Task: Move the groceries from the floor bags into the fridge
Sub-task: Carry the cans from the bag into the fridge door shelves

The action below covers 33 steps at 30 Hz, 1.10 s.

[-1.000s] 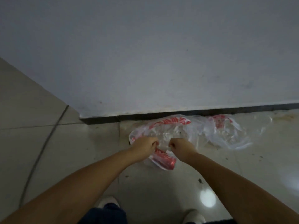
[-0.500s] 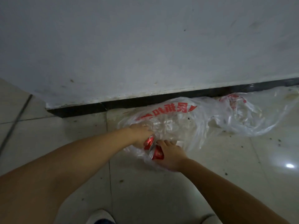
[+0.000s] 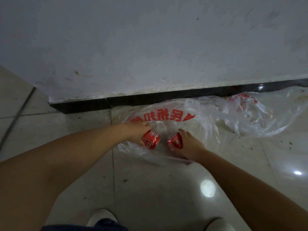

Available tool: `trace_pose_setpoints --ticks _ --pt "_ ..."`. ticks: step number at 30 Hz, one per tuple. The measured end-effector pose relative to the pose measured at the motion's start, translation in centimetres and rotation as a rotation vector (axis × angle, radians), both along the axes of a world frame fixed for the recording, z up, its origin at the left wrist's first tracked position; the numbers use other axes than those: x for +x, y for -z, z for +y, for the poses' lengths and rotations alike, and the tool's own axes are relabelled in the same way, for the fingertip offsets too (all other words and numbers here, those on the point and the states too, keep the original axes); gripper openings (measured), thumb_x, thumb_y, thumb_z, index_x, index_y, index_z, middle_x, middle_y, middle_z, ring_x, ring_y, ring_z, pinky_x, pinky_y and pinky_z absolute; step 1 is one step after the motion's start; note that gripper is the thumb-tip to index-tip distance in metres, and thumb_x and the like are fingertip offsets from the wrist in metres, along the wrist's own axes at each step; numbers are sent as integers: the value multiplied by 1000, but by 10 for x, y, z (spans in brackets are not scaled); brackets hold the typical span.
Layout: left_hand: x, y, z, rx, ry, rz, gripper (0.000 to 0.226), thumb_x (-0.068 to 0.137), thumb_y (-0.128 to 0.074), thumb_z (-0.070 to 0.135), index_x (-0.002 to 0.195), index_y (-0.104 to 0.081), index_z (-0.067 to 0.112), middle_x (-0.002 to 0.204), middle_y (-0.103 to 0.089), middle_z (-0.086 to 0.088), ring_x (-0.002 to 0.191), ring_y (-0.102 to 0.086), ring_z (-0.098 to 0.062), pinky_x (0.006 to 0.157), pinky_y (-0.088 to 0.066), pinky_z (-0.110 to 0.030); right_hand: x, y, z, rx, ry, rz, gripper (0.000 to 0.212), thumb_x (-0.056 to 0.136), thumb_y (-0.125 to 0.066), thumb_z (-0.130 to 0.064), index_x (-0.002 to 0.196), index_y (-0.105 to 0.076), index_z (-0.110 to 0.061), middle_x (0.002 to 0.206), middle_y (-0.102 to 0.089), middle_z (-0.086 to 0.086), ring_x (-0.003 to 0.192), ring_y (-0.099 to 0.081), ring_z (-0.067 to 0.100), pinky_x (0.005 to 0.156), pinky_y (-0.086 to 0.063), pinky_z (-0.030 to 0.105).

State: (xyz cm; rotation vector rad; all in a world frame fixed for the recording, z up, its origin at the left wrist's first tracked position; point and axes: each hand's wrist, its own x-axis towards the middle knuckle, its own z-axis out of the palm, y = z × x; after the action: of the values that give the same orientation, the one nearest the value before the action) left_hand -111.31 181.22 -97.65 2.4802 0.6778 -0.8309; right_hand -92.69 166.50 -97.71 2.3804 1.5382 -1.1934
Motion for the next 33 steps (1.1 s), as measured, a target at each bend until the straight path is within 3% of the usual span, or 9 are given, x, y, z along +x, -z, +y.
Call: trace_pose_setpoints --ticks 4,8,12,17,20,23,26,28,33 --pt "5 7 -15 76 21 24 88 75 -74 36 145 -23 21 142 -42 -5 122 -50 -23 99 -46 -38 12 6 -8 -152 -52 -51 115 71 -75 -50 150 5 -27 139 -42 14 120 -52 31 100 -46 43" --pt "15 9 -22 69 -38 22 91 73 -75 40 145 -22 23 139 -42 -6 119 -50 -25 93 -45 -36 17 6 -8 -127 -10 -48 100 68 -77 -49 145 -17 -24 129 -50 13 110 -57 29 94 -50 41" --pt "19 8 -18 114 0 -14 87 71 -73 46 141 -30 20 141 -41 -8 127 -43 -26 102 -41 -39 26 -15 15 -99 -177 -163 85 70 -75 -52 137 -32 -22 128 -51 11 109 -57 27 92 -51 40" --pt "18 -4 -17 -40 -228 -276 71 72 -74 46 130 -42 23 128 -54 0 113 -54 -16 93 -46 -26 23 -45 38 59 -299 -305 86 75 -66 -59 143 -26 -24 143 -38 13 125 -46 32 100 -44 43" --pt "15 -12 -18 -279 -431 -473 58 74 -77 34 126 -52 28 121 -61 7 111 -57 -8 94 -48 -23 16 -34 35 193 -188 -215 91 73 -67 -58 145 -22 -26 150 -30 6 133 -38 29 107 -38 42" --pt "16 -11 -23 -306 -578 -628 60 72 -78 35 127 -55 27 121 -63 8 112 -58 -4 97 -48 -24 9 -18 30 320 37 49 91 69 -78 -44 143 -28 -26 145 -36 0 131 -40 22 108 -39 38" --pt "17 -6 -28 -270 -684 -705 59 71 -81 26 125 -57 23 119 -62 10 107 -53 3 89 -42 -2 6 -8 31 347 254 314 81 66 -83 -31 134 -38 -28 130 -55 -6 118 -56 14 101 -48 39" --pt "19 -9 -29 -256 -731 -705 59 71 -81 24 125 -57 20 117 -61 9 106 -51 3 82 -35 7 6 -6 34 332 292 327 79 65 -83 -32 132 -41 -28 122 -62 -8 113 -60 11 98 -51 37" --pt "26 -64 -45 -325 -947 -632 49 70 -81 19 108 -53 30 105 -62 10 95 -59 -3 70 -43 0 0 -51 29 305 278 251 74 67 -82 -32 129 -42 -26 123 -62 -4 111 -60 15 94 -50 32"
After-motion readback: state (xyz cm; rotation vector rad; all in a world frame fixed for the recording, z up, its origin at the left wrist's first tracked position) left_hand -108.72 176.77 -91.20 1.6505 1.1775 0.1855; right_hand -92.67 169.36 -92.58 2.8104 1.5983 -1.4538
